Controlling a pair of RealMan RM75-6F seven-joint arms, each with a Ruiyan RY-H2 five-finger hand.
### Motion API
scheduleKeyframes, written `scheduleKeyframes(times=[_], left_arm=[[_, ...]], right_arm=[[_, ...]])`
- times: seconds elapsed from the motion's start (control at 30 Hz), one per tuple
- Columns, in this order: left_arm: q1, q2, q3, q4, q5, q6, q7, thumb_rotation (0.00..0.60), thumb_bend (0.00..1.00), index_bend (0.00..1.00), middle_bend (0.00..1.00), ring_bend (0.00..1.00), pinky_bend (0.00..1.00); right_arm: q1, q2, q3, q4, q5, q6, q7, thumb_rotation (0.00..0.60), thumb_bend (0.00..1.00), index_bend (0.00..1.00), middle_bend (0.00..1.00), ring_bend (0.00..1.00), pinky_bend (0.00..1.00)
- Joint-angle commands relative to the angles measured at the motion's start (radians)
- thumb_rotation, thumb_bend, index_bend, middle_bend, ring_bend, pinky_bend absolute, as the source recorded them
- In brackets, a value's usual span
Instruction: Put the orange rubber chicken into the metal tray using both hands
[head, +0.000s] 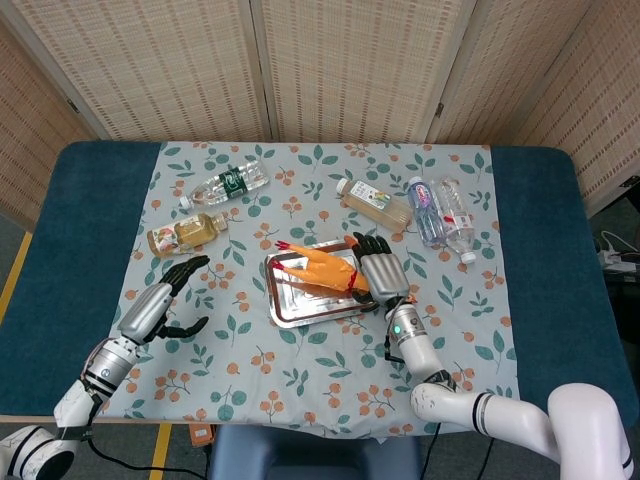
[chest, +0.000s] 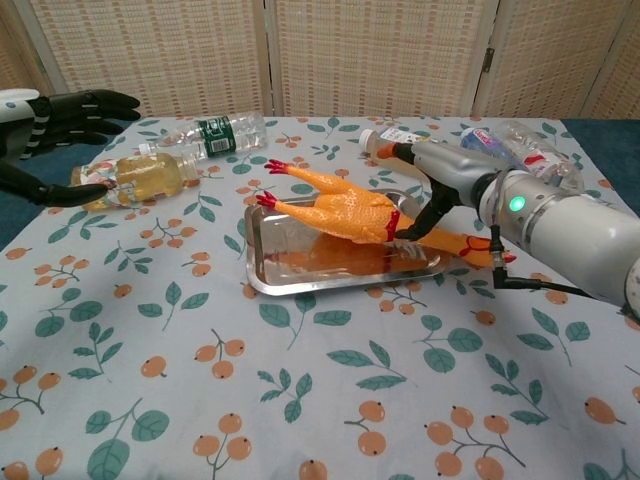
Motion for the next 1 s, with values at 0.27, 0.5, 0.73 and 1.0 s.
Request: scheduleKeyframes(times=[0.27,0.5,0.73,1.0], left_arm=[[0.007,0.018,0.007,-0.018,0.019,0.015,-0.011,0.6,0.35,0.0,0.0,0.0,0.0],[0.051,0.116,0.082,-0.052,0.108,0.055,0.006,0.6,0.35,0.0,0.0,0.0,0.0],[0.175,0.25,0.192,-0.055,0.117,0.123,0.193,0.6,0.37,0.0,0.0,0.0,0.0],[0.443,0.136,0.174,0.061,0.05,0.509,0.465,0.6,0.38,0.0,0.0,0.0,0.0]], right_arm=[[-0.032,0.09,0.001,-0.116,-0.035,0.047,0.027,0.6,0.17,0.0,0.0,0.0,0.0],[-0.182,0.335,-0.086,-0.422,-0.226,0.189,0.1,0.6,0.17,0.0,0.0,0.0,0.0],[-0.388,0.527,-0.303,-0.534,-0.562,0.426,0.119,0.6,0.17,0.0,0.0,0.0,0.0],[-0.638,0.55,-0.45,-0.369,-0.769,0.741,0.179,0.6,0.17,0.0,0.0,0.0,0.0]])
